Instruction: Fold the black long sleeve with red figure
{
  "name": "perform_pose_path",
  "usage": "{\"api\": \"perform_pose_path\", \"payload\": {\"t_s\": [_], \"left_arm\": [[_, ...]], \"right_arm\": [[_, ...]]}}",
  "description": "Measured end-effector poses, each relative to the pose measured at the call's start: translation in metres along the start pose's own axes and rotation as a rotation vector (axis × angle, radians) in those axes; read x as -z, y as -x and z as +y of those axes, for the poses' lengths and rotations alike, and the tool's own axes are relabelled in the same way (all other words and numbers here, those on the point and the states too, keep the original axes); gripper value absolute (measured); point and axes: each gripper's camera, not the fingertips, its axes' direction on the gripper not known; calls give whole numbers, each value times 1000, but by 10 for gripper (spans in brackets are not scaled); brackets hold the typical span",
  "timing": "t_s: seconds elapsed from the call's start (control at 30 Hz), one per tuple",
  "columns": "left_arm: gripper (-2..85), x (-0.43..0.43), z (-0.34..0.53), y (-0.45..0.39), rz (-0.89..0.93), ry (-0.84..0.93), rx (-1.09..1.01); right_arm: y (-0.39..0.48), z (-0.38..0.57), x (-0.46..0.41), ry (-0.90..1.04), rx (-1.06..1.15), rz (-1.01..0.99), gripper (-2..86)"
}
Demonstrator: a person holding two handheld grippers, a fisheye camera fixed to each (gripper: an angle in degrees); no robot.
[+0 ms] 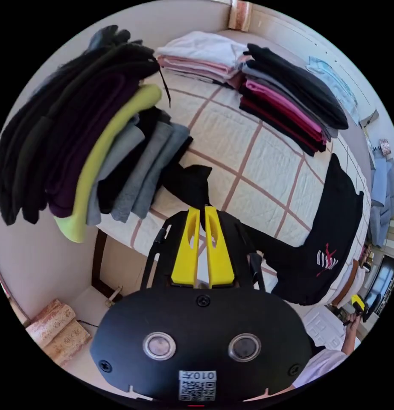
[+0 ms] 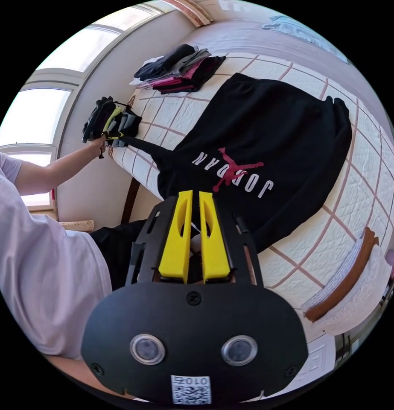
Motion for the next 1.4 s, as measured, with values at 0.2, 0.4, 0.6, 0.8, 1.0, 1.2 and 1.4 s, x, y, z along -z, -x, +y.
{"api": "perform_pose_path", "payload": {"t_s": [0.2,0.4,0.6,0.8,1.0,1.2,1.4], "left_arm": [[28,-15,10,-7,-62,64,3],[16,10,55,-51,-3,-124,-70],[5,-24,108,-145,62,-22,-284],[1,-41,148,-193,68,30,-456],[0,-56,112,-209,130,13,-441],[0,-65,76,-250,156,-12,-547],[1,-94,56,-289,152,61,-704]], "right_arm": [[-1,-8,9,-55,-124,89,85],[-71,-45,48,-230,-307,297,105],[-187,-125,46,-298,-533,328,136],[-250,-202,29,-260,-580,320,151],[-245,-228,-12,-98,-431,432,52],[-182,-120,105,-314,-426,597,44],[-129,74,212,-361,-640,767,44]]}}
